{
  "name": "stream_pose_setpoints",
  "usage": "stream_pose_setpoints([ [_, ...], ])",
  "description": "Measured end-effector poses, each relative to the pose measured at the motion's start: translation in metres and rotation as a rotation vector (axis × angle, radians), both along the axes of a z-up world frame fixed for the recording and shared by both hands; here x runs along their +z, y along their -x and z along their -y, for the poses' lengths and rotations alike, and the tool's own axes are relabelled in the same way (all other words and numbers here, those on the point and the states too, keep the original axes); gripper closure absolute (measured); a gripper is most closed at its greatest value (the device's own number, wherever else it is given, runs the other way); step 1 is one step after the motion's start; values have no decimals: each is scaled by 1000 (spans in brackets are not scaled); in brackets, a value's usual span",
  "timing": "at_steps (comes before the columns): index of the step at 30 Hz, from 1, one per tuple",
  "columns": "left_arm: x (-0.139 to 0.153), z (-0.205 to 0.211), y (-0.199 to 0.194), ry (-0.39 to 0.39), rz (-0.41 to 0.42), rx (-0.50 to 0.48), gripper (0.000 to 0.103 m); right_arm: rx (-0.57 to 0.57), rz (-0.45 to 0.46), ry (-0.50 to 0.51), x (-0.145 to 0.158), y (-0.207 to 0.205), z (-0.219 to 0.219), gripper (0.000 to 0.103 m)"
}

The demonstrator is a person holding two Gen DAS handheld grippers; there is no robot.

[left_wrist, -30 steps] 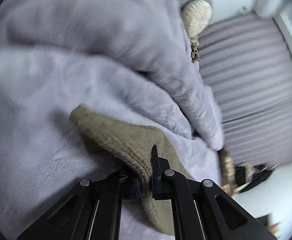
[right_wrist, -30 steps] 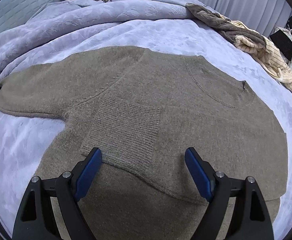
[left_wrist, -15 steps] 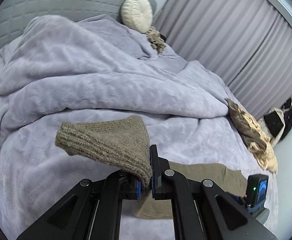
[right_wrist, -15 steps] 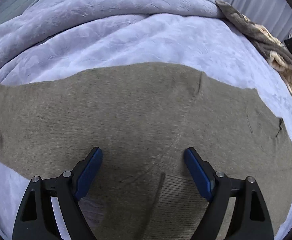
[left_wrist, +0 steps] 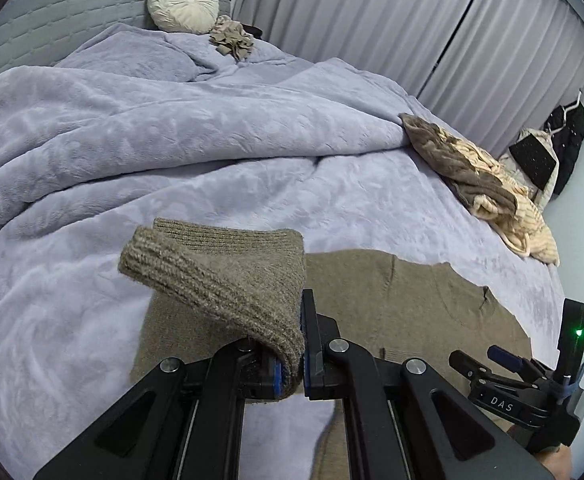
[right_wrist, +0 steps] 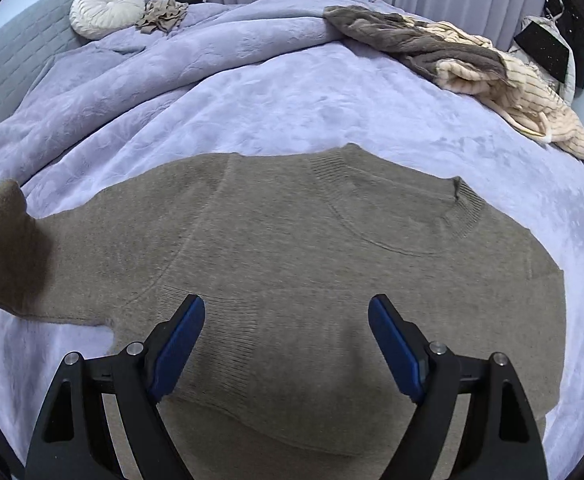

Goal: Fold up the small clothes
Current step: 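Fold the held sleeve with the left gripper across the sweater body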

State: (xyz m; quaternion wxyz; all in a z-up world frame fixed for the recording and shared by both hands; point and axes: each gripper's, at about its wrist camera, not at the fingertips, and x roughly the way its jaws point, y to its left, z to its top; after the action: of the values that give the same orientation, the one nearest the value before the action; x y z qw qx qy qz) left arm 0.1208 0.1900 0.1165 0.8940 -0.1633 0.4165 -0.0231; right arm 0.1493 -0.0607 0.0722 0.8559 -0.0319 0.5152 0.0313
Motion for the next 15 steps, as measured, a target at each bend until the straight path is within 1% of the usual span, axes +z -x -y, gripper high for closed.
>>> stream_pose_setpoints([
  [4,5,41,2,-14,2,-56,95,-11,2,-29,4,1,20,17],
  [9,11,81,8,22,15,-122,95,-7,30,-28,12,11,42,17],
  [12,11,99,9,20,6,-147,95,-11,46,-23,16,20,60,17],
  [15,9,122,8,10,-14,-166,95,-20,43,-32,14,27,81,17],
])
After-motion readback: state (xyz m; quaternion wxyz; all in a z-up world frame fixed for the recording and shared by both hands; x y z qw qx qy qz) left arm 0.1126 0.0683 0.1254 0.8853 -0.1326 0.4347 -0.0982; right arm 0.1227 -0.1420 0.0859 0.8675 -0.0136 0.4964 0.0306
